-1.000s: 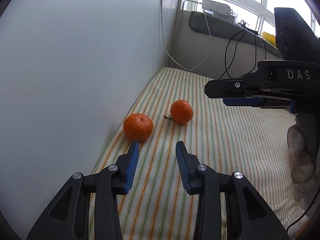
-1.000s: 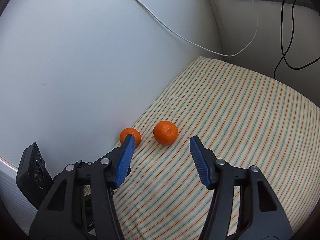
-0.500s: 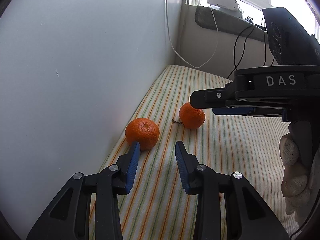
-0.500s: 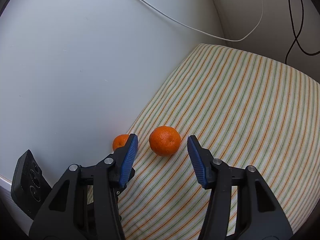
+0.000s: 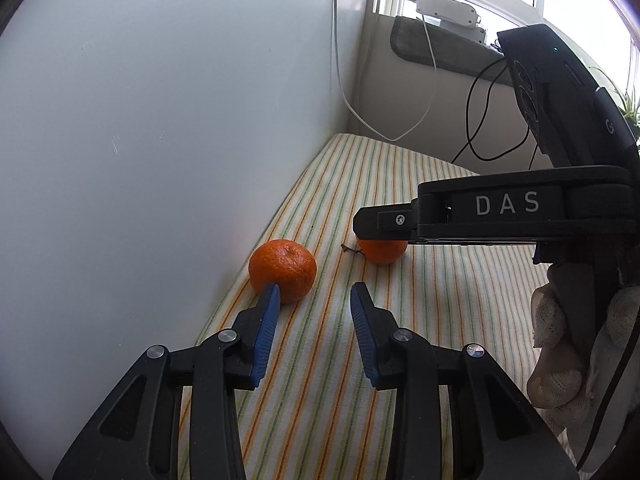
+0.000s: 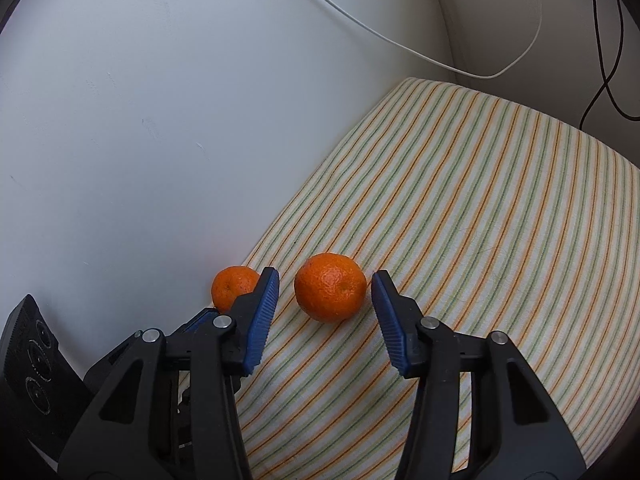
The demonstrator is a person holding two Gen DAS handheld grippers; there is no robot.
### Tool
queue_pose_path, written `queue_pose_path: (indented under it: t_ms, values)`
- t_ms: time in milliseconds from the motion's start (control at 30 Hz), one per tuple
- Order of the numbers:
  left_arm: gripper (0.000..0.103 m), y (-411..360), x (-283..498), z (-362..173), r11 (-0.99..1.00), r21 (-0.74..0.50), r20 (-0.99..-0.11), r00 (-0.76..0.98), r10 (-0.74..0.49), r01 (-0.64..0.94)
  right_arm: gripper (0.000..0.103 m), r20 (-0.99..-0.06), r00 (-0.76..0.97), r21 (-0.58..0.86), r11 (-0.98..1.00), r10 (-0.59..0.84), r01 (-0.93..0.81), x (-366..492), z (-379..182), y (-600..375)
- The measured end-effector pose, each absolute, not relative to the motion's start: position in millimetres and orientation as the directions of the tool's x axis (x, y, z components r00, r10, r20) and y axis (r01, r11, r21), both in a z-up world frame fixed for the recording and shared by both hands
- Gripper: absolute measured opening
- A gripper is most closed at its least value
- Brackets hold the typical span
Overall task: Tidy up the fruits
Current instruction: 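Close the left gripper on one tangerine while right closes on the other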
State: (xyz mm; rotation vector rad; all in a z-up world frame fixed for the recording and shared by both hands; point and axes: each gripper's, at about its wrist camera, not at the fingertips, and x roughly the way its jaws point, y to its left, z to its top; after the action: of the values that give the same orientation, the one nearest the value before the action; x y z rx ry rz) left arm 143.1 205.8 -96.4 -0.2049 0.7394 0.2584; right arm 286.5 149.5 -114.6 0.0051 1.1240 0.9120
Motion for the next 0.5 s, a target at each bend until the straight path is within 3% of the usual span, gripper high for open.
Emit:
queue_pose_path:
  t_ms: [233,500]
  values:
    - [0.035,209,145,-99,0.927,-0.047,-0.687,0.686,0.241,-0.372,0.042,-0.774,0.127,0.424,0.657,0.62,-0.624,287,-119,152]
    - [0.035,208,155,-100,0.922,-0.014,-0.691,0.67,0.271,-0.387,0.041,-0.777,0.131,0.411,0.653,0.616,-0.636,287,-119,150]
